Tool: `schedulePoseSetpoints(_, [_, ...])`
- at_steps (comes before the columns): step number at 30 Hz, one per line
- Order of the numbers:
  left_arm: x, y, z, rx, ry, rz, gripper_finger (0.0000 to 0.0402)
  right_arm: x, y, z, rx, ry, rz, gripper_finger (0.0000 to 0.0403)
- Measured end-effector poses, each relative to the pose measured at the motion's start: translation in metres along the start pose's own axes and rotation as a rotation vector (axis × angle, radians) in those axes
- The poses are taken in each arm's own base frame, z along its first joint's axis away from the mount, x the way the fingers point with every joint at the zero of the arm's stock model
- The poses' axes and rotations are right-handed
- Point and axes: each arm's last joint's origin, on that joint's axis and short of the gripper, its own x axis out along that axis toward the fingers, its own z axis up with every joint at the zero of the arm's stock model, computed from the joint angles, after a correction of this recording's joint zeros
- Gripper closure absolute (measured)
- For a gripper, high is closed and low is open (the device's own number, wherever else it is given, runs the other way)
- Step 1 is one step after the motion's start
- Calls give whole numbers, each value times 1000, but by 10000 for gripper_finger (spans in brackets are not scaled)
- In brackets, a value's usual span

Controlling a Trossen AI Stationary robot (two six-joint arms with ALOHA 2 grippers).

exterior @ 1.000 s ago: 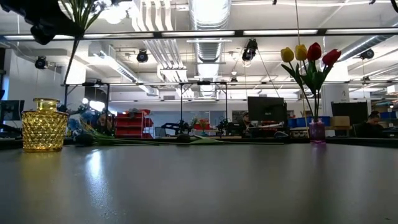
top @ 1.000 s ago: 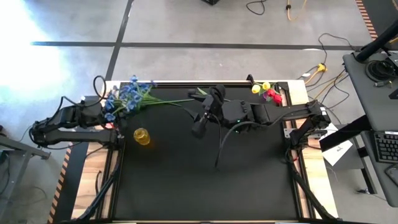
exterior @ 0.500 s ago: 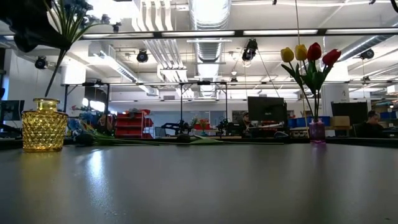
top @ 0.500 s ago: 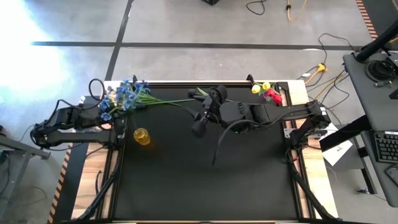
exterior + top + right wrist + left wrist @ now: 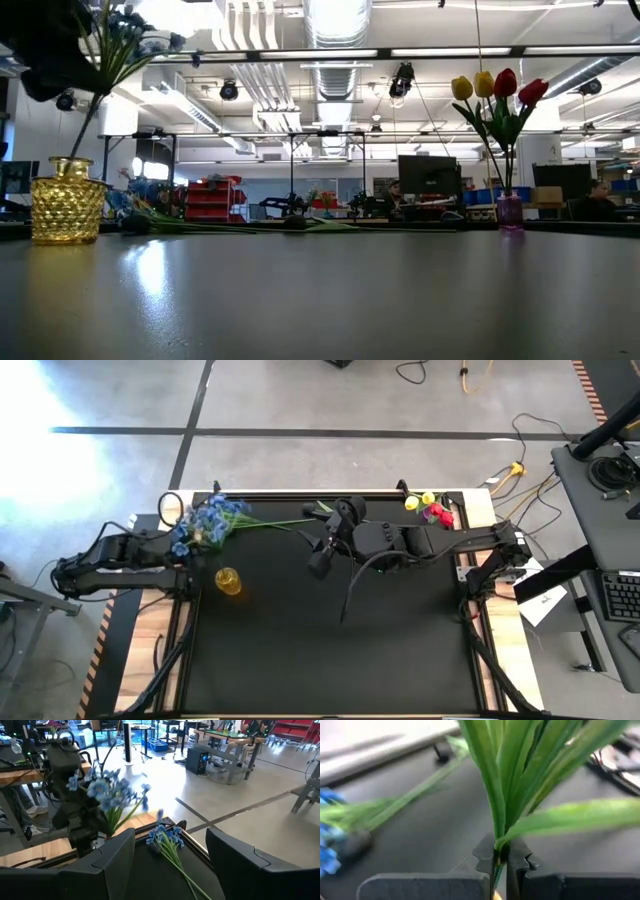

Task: Sort flowers into vase by color
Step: Put the bottom blue flowers into the yellow vase

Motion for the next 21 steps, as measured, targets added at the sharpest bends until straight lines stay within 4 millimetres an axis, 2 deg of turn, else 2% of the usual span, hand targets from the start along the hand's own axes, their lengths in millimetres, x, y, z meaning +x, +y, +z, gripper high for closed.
schedulePoseSetpoints(4, [1,2,-8,-1,108,-19,401,0,0,0,-12,0,0,165])
schedulePoseSetpoints(10, [1,3,-11,5,139,-23,393,2,-3,1,-8,0,-7,165])
schedulePoseSetpoints(18, [5,-6,1,77,6,-118,322,2,-3,0,-7,1,-2,165])
schedulePoseSetpoints(21, [9,-9,0,106,14,-197,298,1,-2,0,-8,2,0,165])
